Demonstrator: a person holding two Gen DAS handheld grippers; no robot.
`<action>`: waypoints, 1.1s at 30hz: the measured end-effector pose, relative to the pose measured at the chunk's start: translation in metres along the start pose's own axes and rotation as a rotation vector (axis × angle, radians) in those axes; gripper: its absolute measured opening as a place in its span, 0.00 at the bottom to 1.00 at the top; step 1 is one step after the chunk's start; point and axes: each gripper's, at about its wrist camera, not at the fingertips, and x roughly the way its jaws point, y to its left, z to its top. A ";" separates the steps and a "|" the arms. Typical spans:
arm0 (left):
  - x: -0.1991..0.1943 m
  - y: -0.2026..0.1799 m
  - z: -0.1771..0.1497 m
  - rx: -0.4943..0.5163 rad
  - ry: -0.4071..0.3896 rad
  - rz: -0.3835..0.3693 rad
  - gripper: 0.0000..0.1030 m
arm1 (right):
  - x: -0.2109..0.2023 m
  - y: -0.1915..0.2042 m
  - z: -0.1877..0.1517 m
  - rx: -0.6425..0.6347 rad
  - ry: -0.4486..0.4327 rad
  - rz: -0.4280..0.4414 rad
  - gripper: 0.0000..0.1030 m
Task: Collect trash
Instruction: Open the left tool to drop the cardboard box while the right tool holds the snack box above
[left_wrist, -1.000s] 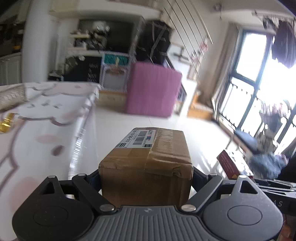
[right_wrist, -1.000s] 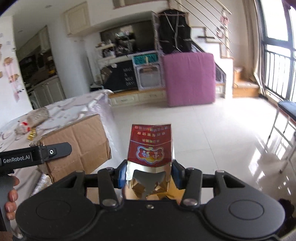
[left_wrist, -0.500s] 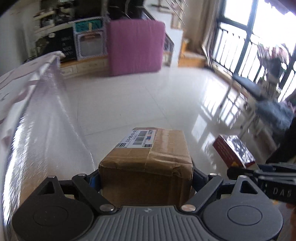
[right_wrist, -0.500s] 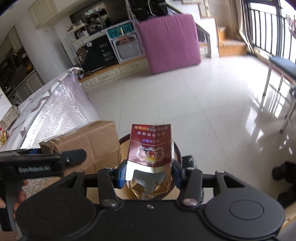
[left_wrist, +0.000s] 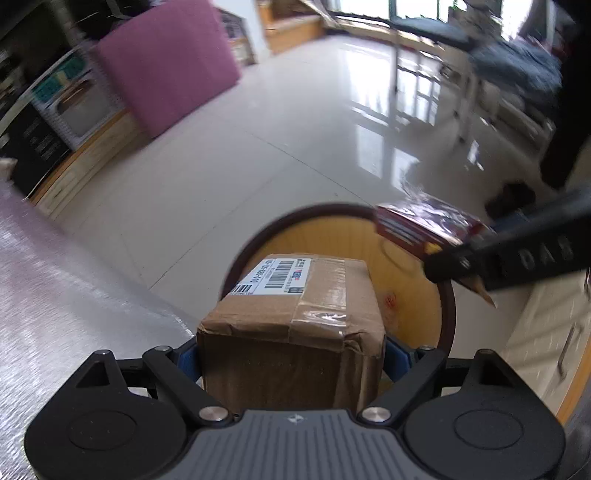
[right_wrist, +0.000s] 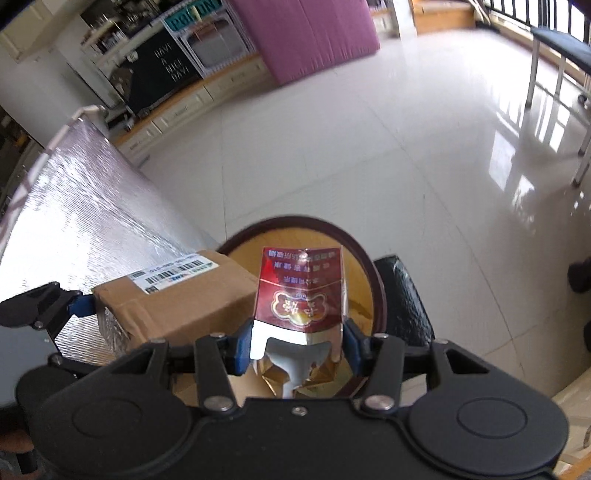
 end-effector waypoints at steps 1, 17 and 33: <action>0.007 -0.003 -0.004 0.026 0.007 -0.014 0.88 | 0.006 -0.001 0.001 -0.001 0.016 -0.003 0.48; 0.050 0.004 0.005 0.162 0.016 -0.104 0.90 | 0.059 -0.005 0.026 0.046 0.058 0.002 0.49; 0.069 -0.005 0.006 0.234 0.198 -0.154 1.00 | 0.062 -0.013 0.023 0.053 0.110 0.056 0.53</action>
